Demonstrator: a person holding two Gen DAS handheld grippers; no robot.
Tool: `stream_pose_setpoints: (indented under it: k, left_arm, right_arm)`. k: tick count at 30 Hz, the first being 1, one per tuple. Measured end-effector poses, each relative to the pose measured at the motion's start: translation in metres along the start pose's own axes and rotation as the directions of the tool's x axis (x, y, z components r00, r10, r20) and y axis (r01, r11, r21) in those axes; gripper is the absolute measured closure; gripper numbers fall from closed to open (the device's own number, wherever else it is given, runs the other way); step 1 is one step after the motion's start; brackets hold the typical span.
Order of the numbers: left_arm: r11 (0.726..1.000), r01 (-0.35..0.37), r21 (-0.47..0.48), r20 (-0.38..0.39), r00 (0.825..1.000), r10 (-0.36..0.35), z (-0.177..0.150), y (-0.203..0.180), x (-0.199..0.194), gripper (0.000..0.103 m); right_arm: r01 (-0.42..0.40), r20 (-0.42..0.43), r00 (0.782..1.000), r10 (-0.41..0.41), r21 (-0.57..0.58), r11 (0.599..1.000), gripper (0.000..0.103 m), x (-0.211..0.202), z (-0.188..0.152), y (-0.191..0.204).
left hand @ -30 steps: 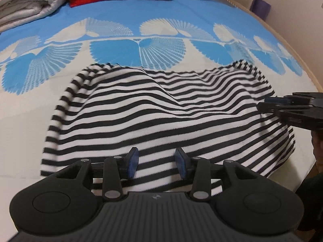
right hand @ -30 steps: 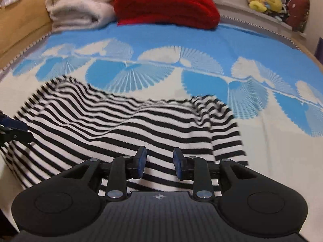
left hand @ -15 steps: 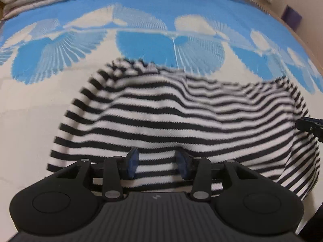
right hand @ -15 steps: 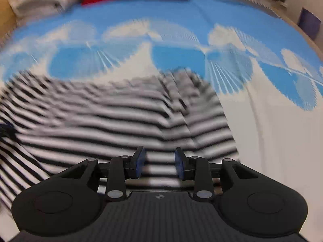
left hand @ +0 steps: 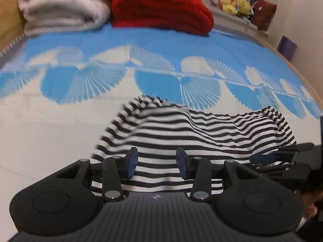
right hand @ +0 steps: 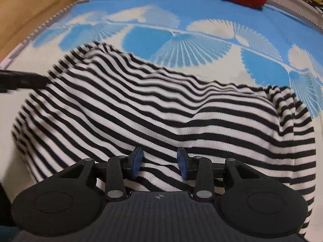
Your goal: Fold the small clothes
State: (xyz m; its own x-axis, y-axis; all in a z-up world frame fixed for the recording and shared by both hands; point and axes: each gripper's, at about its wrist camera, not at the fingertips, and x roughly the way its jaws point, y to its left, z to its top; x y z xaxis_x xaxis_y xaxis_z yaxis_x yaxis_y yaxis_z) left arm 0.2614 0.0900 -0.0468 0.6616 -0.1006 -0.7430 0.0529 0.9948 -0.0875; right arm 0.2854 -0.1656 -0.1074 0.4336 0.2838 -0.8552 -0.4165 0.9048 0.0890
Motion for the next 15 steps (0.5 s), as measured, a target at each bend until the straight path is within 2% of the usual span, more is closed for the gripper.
stream_pose_setpoints:
  k: [4,7,10,12,15]
  left_arm:
    - [0.993,-0.054,0.108,0.155,0.987,0.037,-0.007,-0.009,-0.04,0.055]
    - [0.997,-0.056,0.046,0.215,0.976,0.045,-0.015,-0.009,-0.068,0.049]
    - [0.998,-0.062,-0.009,0.255,0.965,0.062,-0.031,-0.013,-0.089,0.045]
    - [0.998,-0.066,-0.012,0.264,0.962,0.067,-0.046,-0.02,-0.097,0.045]
    - [0.997,-0.069,0.035,0.226,0.972,0.06,-0.068,-0.033,-0.096,0.045]
  right_arm:
    - [0.023,0.034,0.999,-0.023,0.003,1.0,0.064,-0.006,-0.001,0.003]
    - [0.063,0.144,0.987,-0.067,0.029,0.998,0.064,-0.04,-0.004,0.002]
    - [0.112,0.276,0.952,-0.133,0.09,0.99,0.063,-0.083,-0.011,-0.003]
    - [0.138,0.35,0.92,-0.179,0.138,0.981,0.063,-0.112,-0.026,-0.004]
    - [0.174,0.391,0.888,-0.242,0.201,0.964,0.059,-0.141,-0.049,-0.005]
